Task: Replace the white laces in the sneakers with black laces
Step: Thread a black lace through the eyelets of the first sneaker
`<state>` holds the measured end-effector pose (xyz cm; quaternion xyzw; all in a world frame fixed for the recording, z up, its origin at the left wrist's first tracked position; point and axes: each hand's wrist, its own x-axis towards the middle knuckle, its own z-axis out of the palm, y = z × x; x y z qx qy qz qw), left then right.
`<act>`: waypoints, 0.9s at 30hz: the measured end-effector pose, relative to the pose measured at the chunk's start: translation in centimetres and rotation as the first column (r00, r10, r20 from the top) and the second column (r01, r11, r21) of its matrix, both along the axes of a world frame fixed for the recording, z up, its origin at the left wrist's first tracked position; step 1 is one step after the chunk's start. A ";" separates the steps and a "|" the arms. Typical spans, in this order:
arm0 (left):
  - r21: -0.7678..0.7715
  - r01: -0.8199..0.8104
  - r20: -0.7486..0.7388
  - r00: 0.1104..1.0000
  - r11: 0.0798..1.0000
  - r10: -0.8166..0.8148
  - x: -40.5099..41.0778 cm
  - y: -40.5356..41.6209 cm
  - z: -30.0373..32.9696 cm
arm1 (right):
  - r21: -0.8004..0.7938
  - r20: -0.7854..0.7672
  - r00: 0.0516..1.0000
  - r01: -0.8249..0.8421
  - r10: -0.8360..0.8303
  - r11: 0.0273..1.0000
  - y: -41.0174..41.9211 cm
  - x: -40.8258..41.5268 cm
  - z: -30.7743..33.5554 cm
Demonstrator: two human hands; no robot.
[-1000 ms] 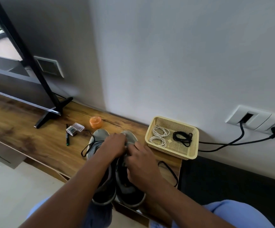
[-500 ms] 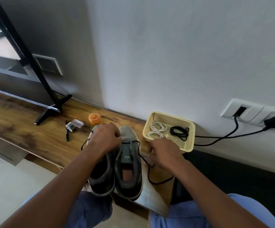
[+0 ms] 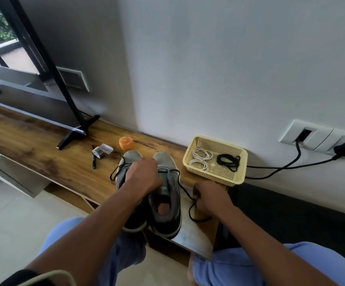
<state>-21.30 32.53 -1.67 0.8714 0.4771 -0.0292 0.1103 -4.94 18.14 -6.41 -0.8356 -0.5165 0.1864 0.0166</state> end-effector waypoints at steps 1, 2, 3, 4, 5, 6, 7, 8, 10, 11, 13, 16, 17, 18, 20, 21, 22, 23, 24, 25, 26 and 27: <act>-0.001 -0.003 0.004 1.000 1.000 0.003 0.0 0.0 -0.1 | 0.047 0.022 0.999 0.033 -0.034 0.998 -0.1 -0.1 0.0; 0.002 -0.007 0.007 1.000 1.000 0.007 0.0 0.0 -0.1 | 0.090 0.045 0.997 0.062 -0.066 0.994 -0.2 -0.1 -0.1; 0.007 -0.012 0.009 1.000 1.000 0.012 0.1 0.0 -0.3 | 0.098 0.058 0.994 0.089 -0.095 0.991 -0.2 -0.2 -0.2; 0.011 -0.018 0.009 1.000 1.000 0.018 0.2 -0.1 -0.3 | 0.081 0.046 0.992 0.115 -0.119 0.990 -0.2 -0.3 -0.3; 0.014 -0.023 0.008 1.000 1.000 0.023 0.2 -0.1 -0.4 | 0.035 0.010 0.989 0.144 -0.145 0.989 -0.2 -0.4 -0.4; 0.014 -0.028 0.006 1.000 1.000 0.028 0.2 0.0 -0.5 | -0.018 -0.048 0.985 0.164 -0.165 0.986 -0.2 -0.6 -0.6; 0.015 -0.031 0.008 0.999 0.999 0.031 0.3 0.0 -0.6 | -0.053 -0.088 0.979 0.177 -0.181 0.983 -0.2 -0.9 -0.9; 0.012 -0.033 0.013 0.999 0.999 0.033 0.3 0.1 -0.6 | -0.061 -0.094 0.978 0.180 -0.185 0.982 -0.3 -1.3 -1.2; 0.002 -0.041 0.033 0.999 0.999 0.041 0.3 0.4 -0.8 | -0.017 -0.022 0.986 0.168 -0.168 0.986 -0.4 -1.9 -2.0; -0.003 -0.046 0.043 0.998 0.999 0.046 0.2 0.5 -0.9 | 0.011 -0.003 0.986 0.169 -0.169 0.986 -0.4 -2.0 -2.1; -0.017 -0.054 0.055 0.997 0.998 0.055 0.1 0.6 -1.0 | 0.022 -0.030 0.983 0.184 -0.183 0.983 0.0 -1.9 -1.9; -0.049 -0.058 0.058 0.996 0.997 0.061 -0.1 0.9 -1.0 | -0.168 -0.070 0.994 0.072 -0.085 0.983 0.6 -1.2 -0.3; -0.061 -0.060 0.055 0.996 0.996 0.064 -0.1 1.0 -0.9 | -0.230 -0.124 0.991 0.020 -0.049 0.973 0.7 -0.9 0.6; -0.069 -0.061 0.051 0.997 0.996 0.065 -0.1 1.2 -1.0 | -0.261 -0.211 0.977 -0.025 -0.032 0.965 0.8 -0.5 1.4; -0.078 -0.058 0.049 0.997 0.995 0.061 -0.1 1.5 -1.1 | -0.188 -0.400 0.916 -0.084 0.002 0.979 0.9 0.5 2.7; -0.081 -0.061 0.049 0.997 0.995 0.065 -0.1 1.6 -1.2 | -0.092 -0.473 0.880 -0.088 0.034 0.992 0.9 0.8 3.4; -0.083 -0.062 0.052 0.996 0.995 0.067 -0.1 1.6 -1.3 | 0.012 -0.553 0.832 -0.048 0.046 0.999 1.1 1.0 3.9; -0.079 -0.063 0.053 0.996 0.995 0.068 -0.1 1.6 -1.4 | 0.101 -0.643 0.765 0.036 0.038 0.994 1.4 1.1 4.4; -0.069 -0.065 0.055 0.996 0.995 0.069 -0.1 1.7 -1.5 | 0.166 -0.702 0.712 0.123 0.030 0.978 1.8 1.1 4.8; -0.057 -0.073 0.054 0.996 0.996 0.076 -0.1 1.7 -1.6 | 0.220 -0.722 0.691 0.188 0.030 0.957 2.5 1.1 4.9; -0.040 -0.083 0.054 0.995 0.996 0.085 -0.1 1.6 -1.7 | 0.269 -0.707 0.706 0.224 0.034 0.937 3.3 0.9 4.8; -0.021 -0.095 0.053 0.994 0.995 0.096 0.0 1.6 -1.8 | 0.318 -0.673 0.739 0.240 0.040 0.917 4.2 0.5 4.5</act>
